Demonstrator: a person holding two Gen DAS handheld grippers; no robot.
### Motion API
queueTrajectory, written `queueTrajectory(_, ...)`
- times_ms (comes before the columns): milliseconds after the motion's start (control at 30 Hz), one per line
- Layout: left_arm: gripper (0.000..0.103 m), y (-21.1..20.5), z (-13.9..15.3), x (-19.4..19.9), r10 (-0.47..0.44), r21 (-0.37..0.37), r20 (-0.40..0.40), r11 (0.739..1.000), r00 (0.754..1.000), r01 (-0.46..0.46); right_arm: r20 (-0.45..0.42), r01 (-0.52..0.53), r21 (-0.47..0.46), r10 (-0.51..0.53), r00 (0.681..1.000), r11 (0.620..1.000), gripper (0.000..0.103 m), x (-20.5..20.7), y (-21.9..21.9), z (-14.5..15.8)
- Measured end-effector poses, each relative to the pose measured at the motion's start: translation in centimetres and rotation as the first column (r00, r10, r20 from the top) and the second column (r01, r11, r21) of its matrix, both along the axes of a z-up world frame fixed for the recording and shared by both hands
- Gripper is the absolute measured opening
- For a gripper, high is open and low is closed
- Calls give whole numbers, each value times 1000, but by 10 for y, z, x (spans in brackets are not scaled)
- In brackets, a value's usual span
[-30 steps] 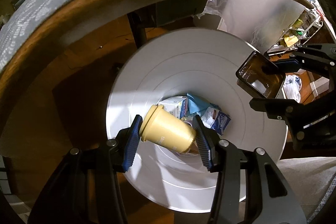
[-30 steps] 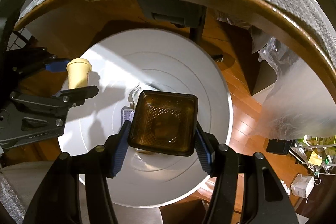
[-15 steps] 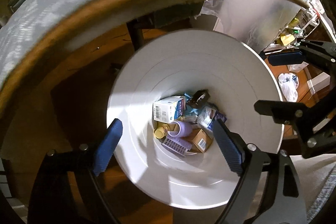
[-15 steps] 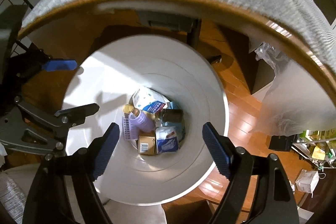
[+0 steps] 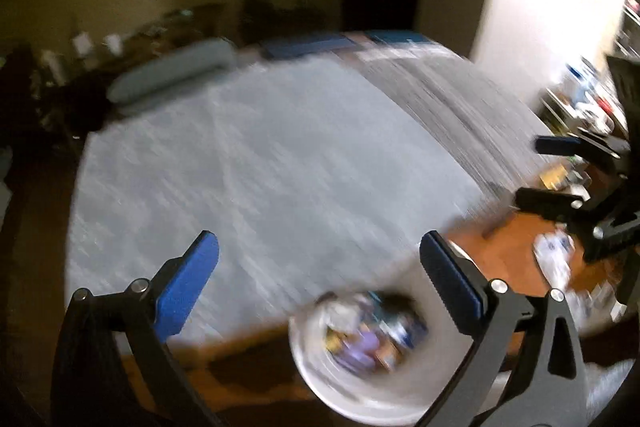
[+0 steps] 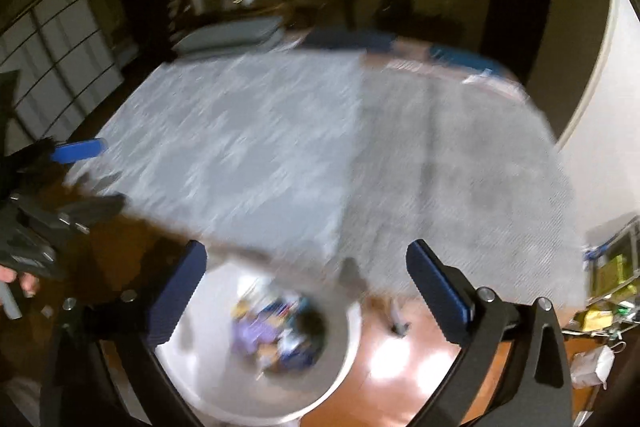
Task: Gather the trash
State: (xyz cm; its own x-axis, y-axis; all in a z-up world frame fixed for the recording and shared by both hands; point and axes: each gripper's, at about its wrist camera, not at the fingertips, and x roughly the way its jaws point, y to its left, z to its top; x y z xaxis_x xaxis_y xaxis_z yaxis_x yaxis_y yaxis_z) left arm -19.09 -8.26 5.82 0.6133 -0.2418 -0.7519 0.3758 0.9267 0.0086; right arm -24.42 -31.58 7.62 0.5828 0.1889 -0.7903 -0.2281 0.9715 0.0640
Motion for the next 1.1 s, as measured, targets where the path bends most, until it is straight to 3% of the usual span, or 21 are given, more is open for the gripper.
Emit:
queueTrajectory(267, 101, 40, -17, 101, 211, -25, -13, 977, 977, -211, -41, 237, -5, -237, 971, 971, 99, 109, -71, -33)
queueTrajectory(467, 101, 63, -36, 160, 294, -8, -58, 956, 954, -295, -47, 339, -18, -340, 939, 941, 99, 168, -105, -53)
queueTrajectory(733, 101, 85, -55, 198, 366, 3, -99, 930, 925, -368, -43, 397, -68, -401, 915, 915, 99, 209, -134, -64)
queueTrajectory(1100, 101, 94, -62, 216, 394, 30, -103, 919, 913, -393, -32, 419, -78, -422, 906, 905, 99, 222, -157, -69)
